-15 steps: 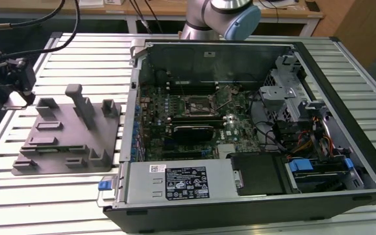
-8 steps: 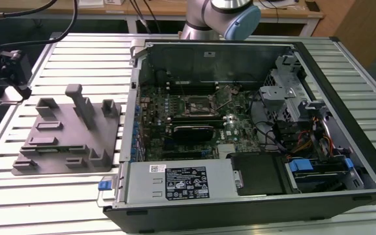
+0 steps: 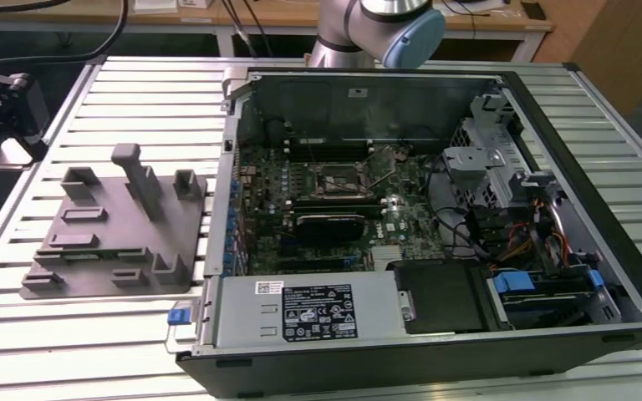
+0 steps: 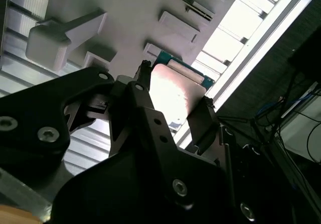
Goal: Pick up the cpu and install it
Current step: 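Pick up the cpu and move it towards the insertion slot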
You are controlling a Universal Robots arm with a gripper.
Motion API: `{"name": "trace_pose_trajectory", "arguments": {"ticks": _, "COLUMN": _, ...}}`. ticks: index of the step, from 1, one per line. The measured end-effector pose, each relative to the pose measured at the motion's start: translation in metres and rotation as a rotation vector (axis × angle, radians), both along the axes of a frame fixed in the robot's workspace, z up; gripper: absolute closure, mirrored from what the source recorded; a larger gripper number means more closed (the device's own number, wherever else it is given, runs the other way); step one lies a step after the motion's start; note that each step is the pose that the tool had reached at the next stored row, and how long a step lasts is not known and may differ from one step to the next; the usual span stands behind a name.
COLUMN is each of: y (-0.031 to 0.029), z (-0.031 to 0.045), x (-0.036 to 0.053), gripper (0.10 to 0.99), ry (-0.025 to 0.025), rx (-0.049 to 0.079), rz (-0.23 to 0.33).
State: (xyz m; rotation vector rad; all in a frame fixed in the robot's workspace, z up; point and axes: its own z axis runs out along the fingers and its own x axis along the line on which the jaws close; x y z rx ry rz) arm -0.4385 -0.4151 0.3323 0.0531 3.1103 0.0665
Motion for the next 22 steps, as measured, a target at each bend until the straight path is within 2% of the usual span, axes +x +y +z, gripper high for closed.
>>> {"name": "trace_pose_trajectory", "arguments": {"ticks": 22, "y": 0.0, "z": 0.0333, "x": 0.0, "gripper": 0.545, "ry": -0.0011, "rx": 0.0, "rz": 0.0}}
